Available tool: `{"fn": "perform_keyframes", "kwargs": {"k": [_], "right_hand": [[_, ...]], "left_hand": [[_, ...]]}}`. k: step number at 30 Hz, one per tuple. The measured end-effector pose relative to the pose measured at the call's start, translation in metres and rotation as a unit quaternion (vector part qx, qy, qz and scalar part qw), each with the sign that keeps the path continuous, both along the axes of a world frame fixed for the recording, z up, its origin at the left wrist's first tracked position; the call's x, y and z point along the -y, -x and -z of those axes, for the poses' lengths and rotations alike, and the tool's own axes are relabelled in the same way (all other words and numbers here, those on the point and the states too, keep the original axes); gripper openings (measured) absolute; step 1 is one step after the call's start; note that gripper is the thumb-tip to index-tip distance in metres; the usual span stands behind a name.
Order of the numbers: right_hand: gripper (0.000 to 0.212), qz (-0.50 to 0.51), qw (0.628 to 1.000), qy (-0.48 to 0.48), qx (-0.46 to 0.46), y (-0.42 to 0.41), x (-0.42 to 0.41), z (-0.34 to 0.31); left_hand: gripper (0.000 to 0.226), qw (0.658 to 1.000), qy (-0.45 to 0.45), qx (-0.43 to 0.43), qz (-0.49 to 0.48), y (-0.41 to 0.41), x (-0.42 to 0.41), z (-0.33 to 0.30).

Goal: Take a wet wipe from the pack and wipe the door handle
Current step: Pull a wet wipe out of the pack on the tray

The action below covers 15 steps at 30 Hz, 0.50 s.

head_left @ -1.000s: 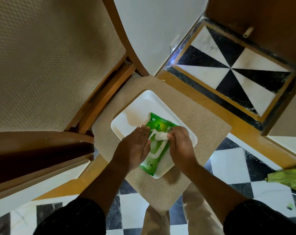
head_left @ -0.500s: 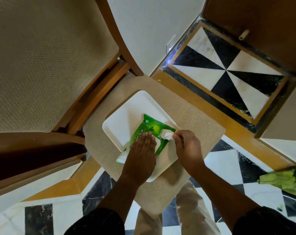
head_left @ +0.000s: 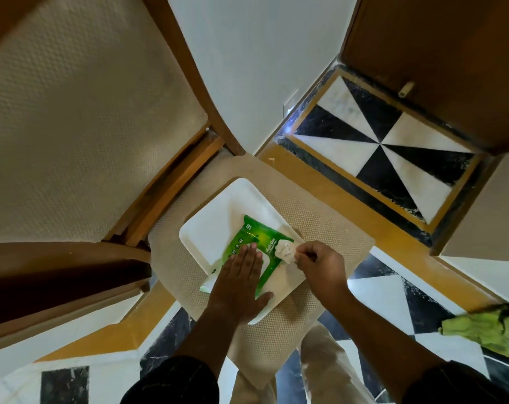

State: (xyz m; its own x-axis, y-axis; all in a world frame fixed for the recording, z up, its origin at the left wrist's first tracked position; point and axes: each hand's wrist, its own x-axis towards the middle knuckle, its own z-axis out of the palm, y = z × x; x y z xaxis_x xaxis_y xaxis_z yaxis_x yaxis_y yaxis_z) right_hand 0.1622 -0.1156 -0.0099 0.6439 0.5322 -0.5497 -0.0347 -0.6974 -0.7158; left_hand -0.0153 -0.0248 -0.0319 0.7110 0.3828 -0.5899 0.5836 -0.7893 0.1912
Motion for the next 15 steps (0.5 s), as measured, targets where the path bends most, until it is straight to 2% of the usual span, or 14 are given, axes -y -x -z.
{"fn": "perform_keyframes", "kwargs": {"k": [2,3,4,5,6,7,10,12,15], "right_hand": [[0.016,0.036,0.998,-0.022,-0.049,-0.010,0.001,-0.018],[0.022,0.054,0.995,-0.035,-0.080,-0.014,0.000,-0.027],[0.027,0.070,0.990,-0.055,-0.113,-0.017,-0.001,-0.036],[0.028,0.079,0.984,-0.079,-0.140,-0.020,-0.001,-0.047],[0.026,0.080,0.979,-0.102,-0.158,-0.021,-0.002,-0.059],[0.023,0.076,0.976,-0.118,-0.165,-0.023,-0.002,-0.076],[0.027,0.063,0.973,-0.154,-0.163,-0.023,-0.002,-0.123],[0.019,0.071,0.971,-0.173,-0.152,-0.025,0.002,-0.156],[0.009,0.079,0.967,-0.200,-0.137,-0.029,0.015,-0.207]], "left_hand": [[0.085,0.995,0.054,0.004,-0.079,-0.014,-0.002,-0.020],[0.080,0.978,0.106,0.034,-0.179,-0.025,-0.004,-0.038],[0.072,0.943,0.157,0.067,-0.285,-0.037,-0.006,-0.058],[0.059,0.895,0.218,0.103,-0.377,-0.047,-0.008,-0.076],[0.040,0.848,0.263,0.137,-0.438,-0.057,-0.009,-0.094],[0.023,0.824,0.281,0.161,-0.465,-0.066,-0.010,-0.115],[0.012,0.750,0.361,0.221,-0.509,-0.083,-0.012,-0.168],[0.018,0.735,0.371,0.253,-0.508,-0.090,-0.016,-0.199],[0.013,0.740,0.384,0.289,-0.470,-0.098,-0.014,-0.244]]}}
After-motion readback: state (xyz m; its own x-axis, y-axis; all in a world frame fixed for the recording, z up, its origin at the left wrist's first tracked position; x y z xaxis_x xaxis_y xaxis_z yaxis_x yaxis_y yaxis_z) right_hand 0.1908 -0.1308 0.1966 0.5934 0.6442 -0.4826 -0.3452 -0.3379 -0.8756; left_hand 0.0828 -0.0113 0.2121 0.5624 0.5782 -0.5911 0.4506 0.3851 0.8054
